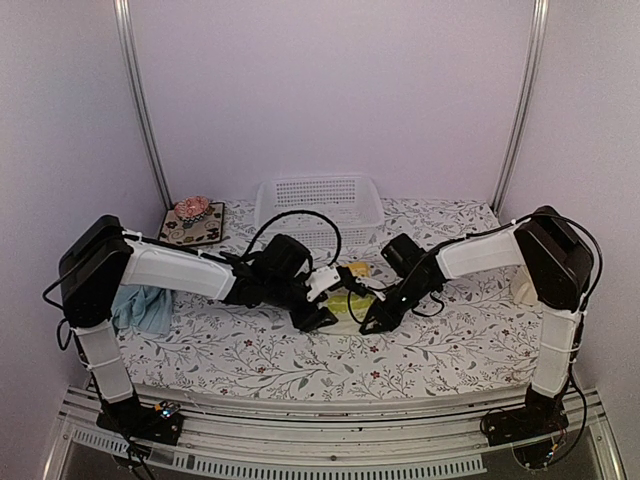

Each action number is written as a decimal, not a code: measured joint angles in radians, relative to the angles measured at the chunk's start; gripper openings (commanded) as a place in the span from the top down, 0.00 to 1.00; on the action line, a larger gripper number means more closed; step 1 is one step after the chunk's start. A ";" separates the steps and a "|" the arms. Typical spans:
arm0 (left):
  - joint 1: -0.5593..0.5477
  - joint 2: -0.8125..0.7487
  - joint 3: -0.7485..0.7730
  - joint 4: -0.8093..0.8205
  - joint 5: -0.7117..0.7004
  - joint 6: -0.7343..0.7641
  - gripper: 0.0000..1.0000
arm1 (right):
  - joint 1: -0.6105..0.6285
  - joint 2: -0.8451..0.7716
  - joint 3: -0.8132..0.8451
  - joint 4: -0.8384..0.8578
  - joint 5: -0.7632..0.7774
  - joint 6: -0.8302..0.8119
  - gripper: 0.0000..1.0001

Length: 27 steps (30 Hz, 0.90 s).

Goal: Roll the towels
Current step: Roll the towel at the center of the board.

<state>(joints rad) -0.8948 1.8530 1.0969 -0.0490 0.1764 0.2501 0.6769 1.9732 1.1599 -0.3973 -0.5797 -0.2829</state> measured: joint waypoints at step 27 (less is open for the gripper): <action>0.001 0.142 0.086 0.006 -0.112 -0.036 0.48 | -0.023 0.026 0.033 -0.030 -0.049 0.037 0.64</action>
<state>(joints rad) -0.8936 1.9945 1.1828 -0.0429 0.0647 0.2142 0.6544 1.9987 1.1931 -0.4274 -0.6285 -0.2455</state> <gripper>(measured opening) 0.525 0.245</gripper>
